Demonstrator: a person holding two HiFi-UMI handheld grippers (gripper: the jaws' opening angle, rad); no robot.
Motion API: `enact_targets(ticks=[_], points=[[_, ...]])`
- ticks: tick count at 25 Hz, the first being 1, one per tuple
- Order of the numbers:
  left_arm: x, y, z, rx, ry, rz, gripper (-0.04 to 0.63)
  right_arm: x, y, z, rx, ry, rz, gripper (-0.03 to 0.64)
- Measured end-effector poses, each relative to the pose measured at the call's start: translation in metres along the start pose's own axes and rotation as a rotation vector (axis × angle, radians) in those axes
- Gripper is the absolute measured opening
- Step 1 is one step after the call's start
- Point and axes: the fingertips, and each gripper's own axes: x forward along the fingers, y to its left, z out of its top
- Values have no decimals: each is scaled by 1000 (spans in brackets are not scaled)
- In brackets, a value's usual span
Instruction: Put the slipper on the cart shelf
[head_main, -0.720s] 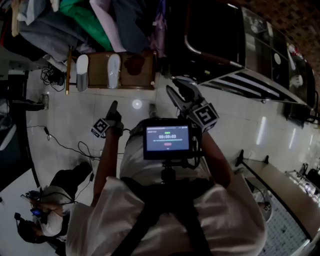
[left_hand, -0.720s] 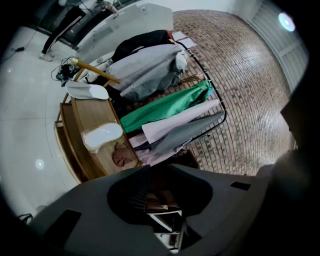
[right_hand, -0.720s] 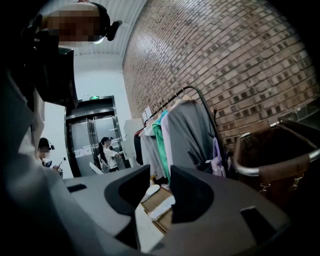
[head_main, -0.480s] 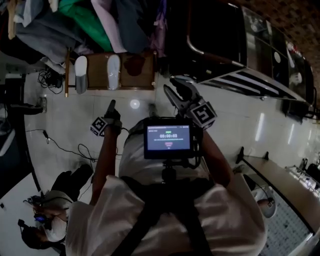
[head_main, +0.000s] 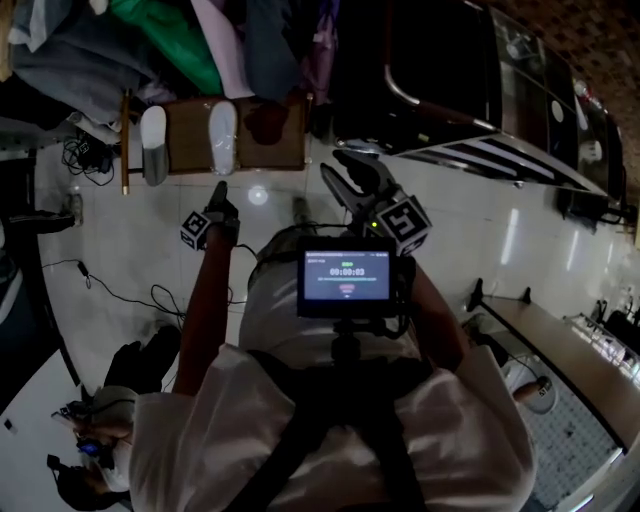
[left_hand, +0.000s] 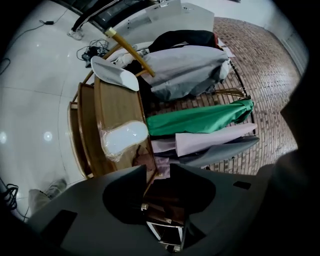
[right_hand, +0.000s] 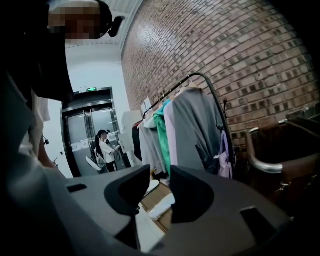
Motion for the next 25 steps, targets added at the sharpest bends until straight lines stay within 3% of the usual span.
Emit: enact_targets(ticks=[6, 13, 17, 21, 25], points=[[18, 42, 19, -57, -17, 43, 163, 24, -4, -6, 0, 33, -8, 135], [33, 78, 22, 10, 22, 75, 163, 41, 0, -4, -45, 68, -1, 135], [38, 99, 23, -16, 17, 97, 163, 52, 1, -7, -64, 96, 11, 135], [55, 134, 42, -21, 16, 131, 163, 90, -10, -35, -51, 163, 19, 135], [56, 137, 39, -33, 17, 137, 163, 103, -3, -45, -48, 187, 53, 135]])
